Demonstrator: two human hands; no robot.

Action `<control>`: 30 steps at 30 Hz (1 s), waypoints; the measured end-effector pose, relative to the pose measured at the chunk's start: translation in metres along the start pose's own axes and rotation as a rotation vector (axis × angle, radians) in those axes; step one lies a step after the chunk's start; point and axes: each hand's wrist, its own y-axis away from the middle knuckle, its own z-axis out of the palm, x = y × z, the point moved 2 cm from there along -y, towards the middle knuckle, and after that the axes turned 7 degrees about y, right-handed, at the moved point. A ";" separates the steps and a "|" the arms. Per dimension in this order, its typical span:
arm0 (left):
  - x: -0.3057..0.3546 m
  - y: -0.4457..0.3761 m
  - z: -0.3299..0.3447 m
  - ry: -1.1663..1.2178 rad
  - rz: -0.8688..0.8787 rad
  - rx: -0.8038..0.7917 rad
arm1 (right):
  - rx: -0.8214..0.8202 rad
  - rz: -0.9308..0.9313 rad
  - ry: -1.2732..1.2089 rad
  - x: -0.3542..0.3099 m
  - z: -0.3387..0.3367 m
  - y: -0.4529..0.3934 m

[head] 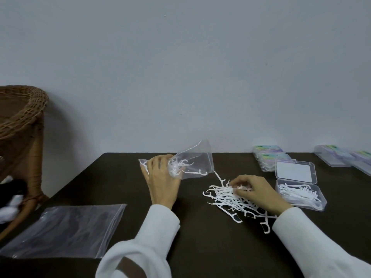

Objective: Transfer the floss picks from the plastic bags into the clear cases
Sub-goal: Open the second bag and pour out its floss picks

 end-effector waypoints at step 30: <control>0.016 0.006 0.005 0.054 0.226 -0.186 | 0.072 -0.157 -0.691 -0.033 -0.015 0.007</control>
